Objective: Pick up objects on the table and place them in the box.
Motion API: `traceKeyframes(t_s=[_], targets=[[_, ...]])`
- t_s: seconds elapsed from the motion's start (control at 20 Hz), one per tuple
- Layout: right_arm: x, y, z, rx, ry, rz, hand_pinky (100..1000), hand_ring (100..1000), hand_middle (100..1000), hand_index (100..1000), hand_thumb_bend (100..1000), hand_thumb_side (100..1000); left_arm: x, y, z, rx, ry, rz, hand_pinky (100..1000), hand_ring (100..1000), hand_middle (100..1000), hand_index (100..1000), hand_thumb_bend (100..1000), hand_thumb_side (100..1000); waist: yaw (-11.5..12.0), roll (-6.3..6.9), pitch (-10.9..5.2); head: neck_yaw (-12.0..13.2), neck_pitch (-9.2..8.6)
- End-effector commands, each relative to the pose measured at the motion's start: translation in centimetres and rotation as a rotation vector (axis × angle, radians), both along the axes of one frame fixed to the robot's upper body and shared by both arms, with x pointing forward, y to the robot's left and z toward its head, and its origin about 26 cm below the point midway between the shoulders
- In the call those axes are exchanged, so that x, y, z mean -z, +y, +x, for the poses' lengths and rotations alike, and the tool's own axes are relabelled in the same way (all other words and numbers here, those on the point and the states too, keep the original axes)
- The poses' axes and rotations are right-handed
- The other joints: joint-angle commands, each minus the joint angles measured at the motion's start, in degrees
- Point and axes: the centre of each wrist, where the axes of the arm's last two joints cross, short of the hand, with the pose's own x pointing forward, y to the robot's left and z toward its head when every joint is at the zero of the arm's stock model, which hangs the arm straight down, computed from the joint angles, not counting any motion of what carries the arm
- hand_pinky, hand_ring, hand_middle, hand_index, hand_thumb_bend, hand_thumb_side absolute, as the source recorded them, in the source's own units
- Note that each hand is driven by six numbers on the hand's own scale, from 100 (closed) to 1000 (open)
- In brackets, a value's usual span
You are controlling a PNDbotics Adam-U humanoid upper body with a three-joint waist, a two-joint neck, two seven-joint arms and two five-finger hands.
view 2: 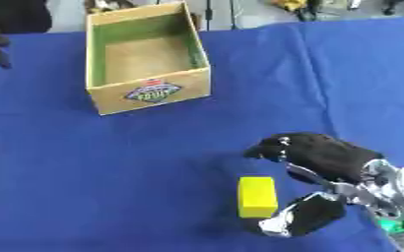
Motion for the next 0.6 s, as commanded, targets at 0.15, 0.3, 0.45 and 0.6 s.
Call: traceKeyframes(t_s=[0.15, 0.3, 0.45, 0.6], targets=[[-0.81, -0.26, -0.19, 0.01, -0.034, -0.005, 818, 875, 770, 929, 579, 811, -0.87, 0.14, -0.32, -0.004, -0.036, 0.01, 301, 464, 447, 686, 100, 847, 0.02, -0.06, -0.92, -0.21, -0.76], [-0.78, -0.28, -0.2, 0.013, -0.033, -0.007, 818, 875, 770, 929, 576, 807, -0.87, 0.12, -0.32, -0.003, -0.035, 0.01, 301, 464, 447, 686, 100, 847, -0.01, -0.04, -0.84, -0.29, -0.85], [-0.66, -0.29, -0.23, 0.019, -0.024, -0.017, 818, 876, 769, 928, 568, 797, -0.89, 0.09, -0.31, -0.002, -0.036, 0.01, 301, 465, 447, 686, 100, 847, 0.01, -0.03, -0.78, -0.35, -0.94], [-0.33, -0.4, -0.3, 0.054, -0.003, -0.036, 816, 876, 765, 926, 560, 779, -0.91, 0.05, -0.31, -0.001, -0.037, 0.01, 300, 465, 447, 686, 100, 847, 0.1, -0.01, -0.69, -0.54, -1.12]])
